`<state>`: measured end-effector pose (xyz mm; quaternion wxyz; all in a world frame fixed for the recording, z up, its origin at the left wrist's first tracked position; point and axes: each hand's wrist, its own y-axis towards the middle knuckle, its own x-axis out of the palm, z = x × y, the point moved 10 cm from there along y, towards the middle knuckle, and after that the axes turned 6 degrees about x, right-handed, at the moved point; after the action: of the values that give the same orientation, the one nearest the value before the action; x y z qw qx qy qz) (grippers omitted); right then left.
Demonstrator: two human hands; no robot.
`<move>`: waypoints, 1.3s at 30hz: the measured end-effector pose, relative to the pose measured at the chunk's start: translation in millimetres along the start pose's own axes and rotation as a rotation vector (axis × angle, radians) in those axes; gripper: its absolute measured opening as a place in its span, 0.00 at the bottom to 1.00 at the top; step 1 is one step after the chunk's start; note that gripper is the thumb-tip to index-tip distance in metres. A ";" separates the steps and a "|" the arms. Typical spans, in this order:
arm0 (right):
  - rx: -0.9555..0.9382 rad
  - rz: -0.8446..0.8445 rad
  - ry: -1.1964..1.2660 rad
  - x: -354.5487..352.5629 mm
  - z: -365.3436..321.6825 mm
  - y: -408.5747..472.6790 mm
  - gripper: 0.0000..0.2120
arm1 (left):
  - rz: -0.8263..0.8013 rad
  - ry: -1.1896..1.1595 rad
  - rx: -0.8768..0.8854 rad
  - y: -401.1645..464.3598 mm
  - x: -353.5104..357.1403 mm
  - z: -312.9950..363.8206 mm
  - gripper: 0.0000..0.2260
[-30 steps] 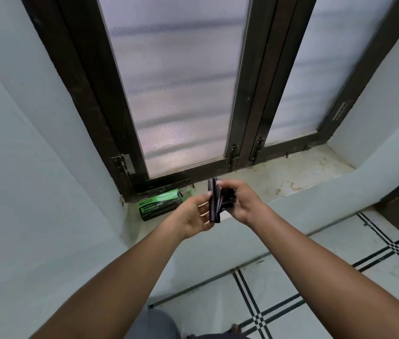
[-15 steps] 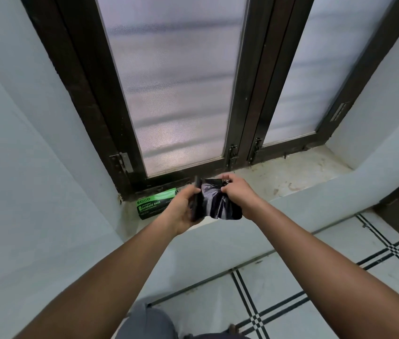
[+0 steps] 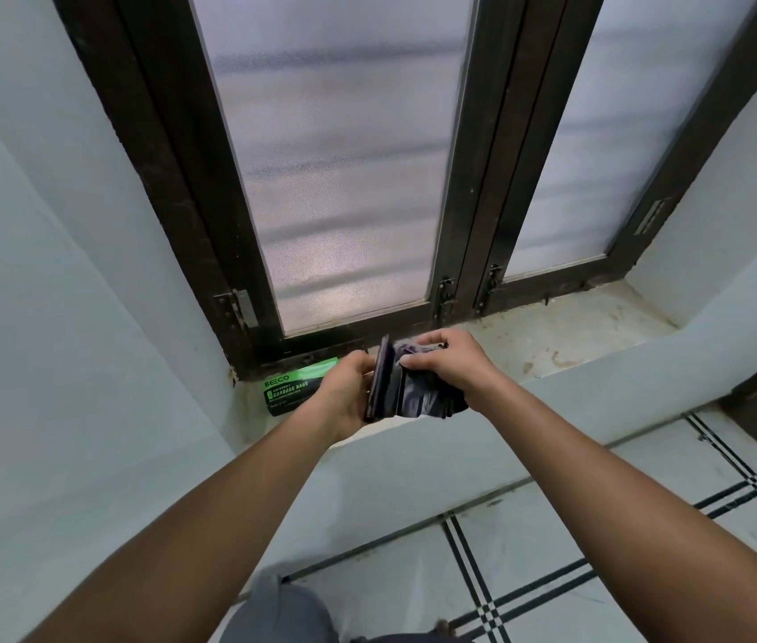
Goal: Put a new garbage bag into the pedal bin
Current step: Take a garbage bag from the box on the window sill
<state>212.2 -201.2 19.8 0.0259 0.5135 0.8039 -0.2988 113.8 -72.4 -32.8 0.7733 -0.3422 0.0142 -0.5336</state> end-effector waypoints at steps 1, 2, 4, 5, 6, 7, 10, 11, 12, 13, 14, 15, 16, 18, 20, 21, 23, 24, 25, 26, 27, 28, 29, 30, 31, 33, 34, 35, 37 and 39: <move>-0.008 -0.005 -0.004 0.6 -0.2 1.2 0.10 | 0.000 0.015 0.011 0.8 -0.2 1.1 0.19; -0.014 -0.002 -0.007 0.4 -1.7 -0.4 0.05 | -0.014 0.011 0.022 0.9 1.3 2.4 0.19; -0.017 0.021 0.005 -1.5 -3.1 -0.7 0.09 | -0.056 0.029 0.053 1.6 5.3 5.9 0.14; -0.012 0.025 0.011 -2.0 -2.3 -0.6 0.13 | -0.064 0.065 0.062 3.9 4.6 5.7 0.12; -0.003 0.021 0.018 -1.8 -0.7 0.0 0.17 | -0.056 0.093 0.065 3.7 4.0 5.7 0.11; 0.002 0.013 0.029 -1.9 -0.1 0.7 0.21 | -0.035 0.107 0.062 5.3 1.9 5.0 0.09; 0.039 0.001 0.066 -2.8 -0.9 0.4 0.20 | 0.011 0.097 0.041 6.8 -0.6 4.3 0.09; 0.052 0.006 0.074 -3.6 -1.4 -0.9 0.14 | 0.016 0.075 0.029 6.8 -0.1 3.9 0.11; 0.066 0.015 0.074 -5.3 -2.0 -3.0 0.08 | 0.012 0.042 0.015 4.0 2.9 4.5 0.13; 0.055 0.020 0.060 -6.4 -3.9 -4.5 0.05 | -0.002 0.021 0.011 2.0 6.3 5.2 0.14; 0.024 0.007 0.029 -5.6 -5.6 -4.2 0.11 | -0.007 0.012 0.014 1.1 8.6 6.6 0.15; 0.000 0.000 -0.002 -4.8 -5.9 -4.3 0.17 | -0.007 0.022 0.019 1.6 9.4 7.6 0.15; -0.018 0.011 -0.012 -4.9 -6.2 -4.9 0.21 | -0.017 0.032 0.025 0.3 12.2 9.3 0.15; -0.045 0.028 -0.018 -4.8 -7.8 -7.1 0.21 | -0.044 0.047 0.033 -1.8 17.8 12.9 0.19; -0.071 0.041 -0.044 -5.8 -9.2 -2.6 0.14 | -0.082 0.119 0.059 1.0 19.7 13.0 0.18; -0.078 0.031 -0.043 -5.7 -10.1 -0.8 0.10 | -0.083 0.138 0.086 0.9 19.1 14.8 0.15; -0.082 0.011 -0.040 -6.6 -11.5 2.5 0.08 | -0.091 0.078 0.108 1.3 18.3 15.8 0.12; -0.079 -0.001 -0.044 -6.3 -11.9 3.1 0.07 | -0.096 0.050 0.116 0.7 18.5 16.5 0.12; -0.078 -0.014 -0.044 -5.5 -12.3 2.5 0.06 | -0.087 0.043 0.119 1.3 17.2 17.3 0.12; -0.071 -0.021 -0.036 -5.5 -11.8 1.5 0.03 | -0.069 0.061 0.113 2.5 14.7 16.9 0.14; -0.057 -0.023 -0.015 -5.9 -11.0 1.1 0.03 | -0.043 0.088 0.105 2.6 12.4 16.3 0.15; -0.048 -0.030 0.014 -5.3 -11.9 -0.6 0.08 | -0.015 0.104 0.102 2.3 10.4 16.1 0.14; -0.049 -0.045 0.043 -3.6 -12.8 -2.0 0.15 | 0.010 0.098 0.103 2.7 8.2 16.0 0.13; -0.057 -0.057 0.066 -2.1 -14.6 -3.1 0.20 | 0.032 0.074 0.106 3.9 6.5 15.9 0.12; -0.057 -0.057 0.084 -1.8 -15.6 -3.3 0.24 | 0.048 0.046 0.104 4.2 5.9 15.7 0.12; -0.055 -0.028 0.097 -4.6 -15.7 -1.9 0.23 | 0.052 0.010 0.101 4.0 7.1 15.8 0.13; -0.055 -0.013 0.088 -5.8 -16.6 -2.1 0.20 | 0.034 0.015 0.103 2.3 10.0 17.0 0.15; -0.062 0.003 0.077 -7.7 -16.9 -2.3 0.14 | 0.001 0.033 0.107 2.1 13.0 17.2 0.17; -0.100 0.000 0.051 -9.8 -17.4 -3.4 0.01 | -0.069 0.099 0.133 1.6 17.4 18.3 0.19; -0.117 0.018 0.020 -13.8 -14.2 -3.1 0.10 | -0.083 0.116 0.151 -0.7 16.7 20.1 0.19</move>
<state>219.8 -206.1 37.6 0.0506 0.5214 0.8156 -0.2457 128.2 -76.1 -11.4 0.7719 -0.2519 0.0044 -0.5837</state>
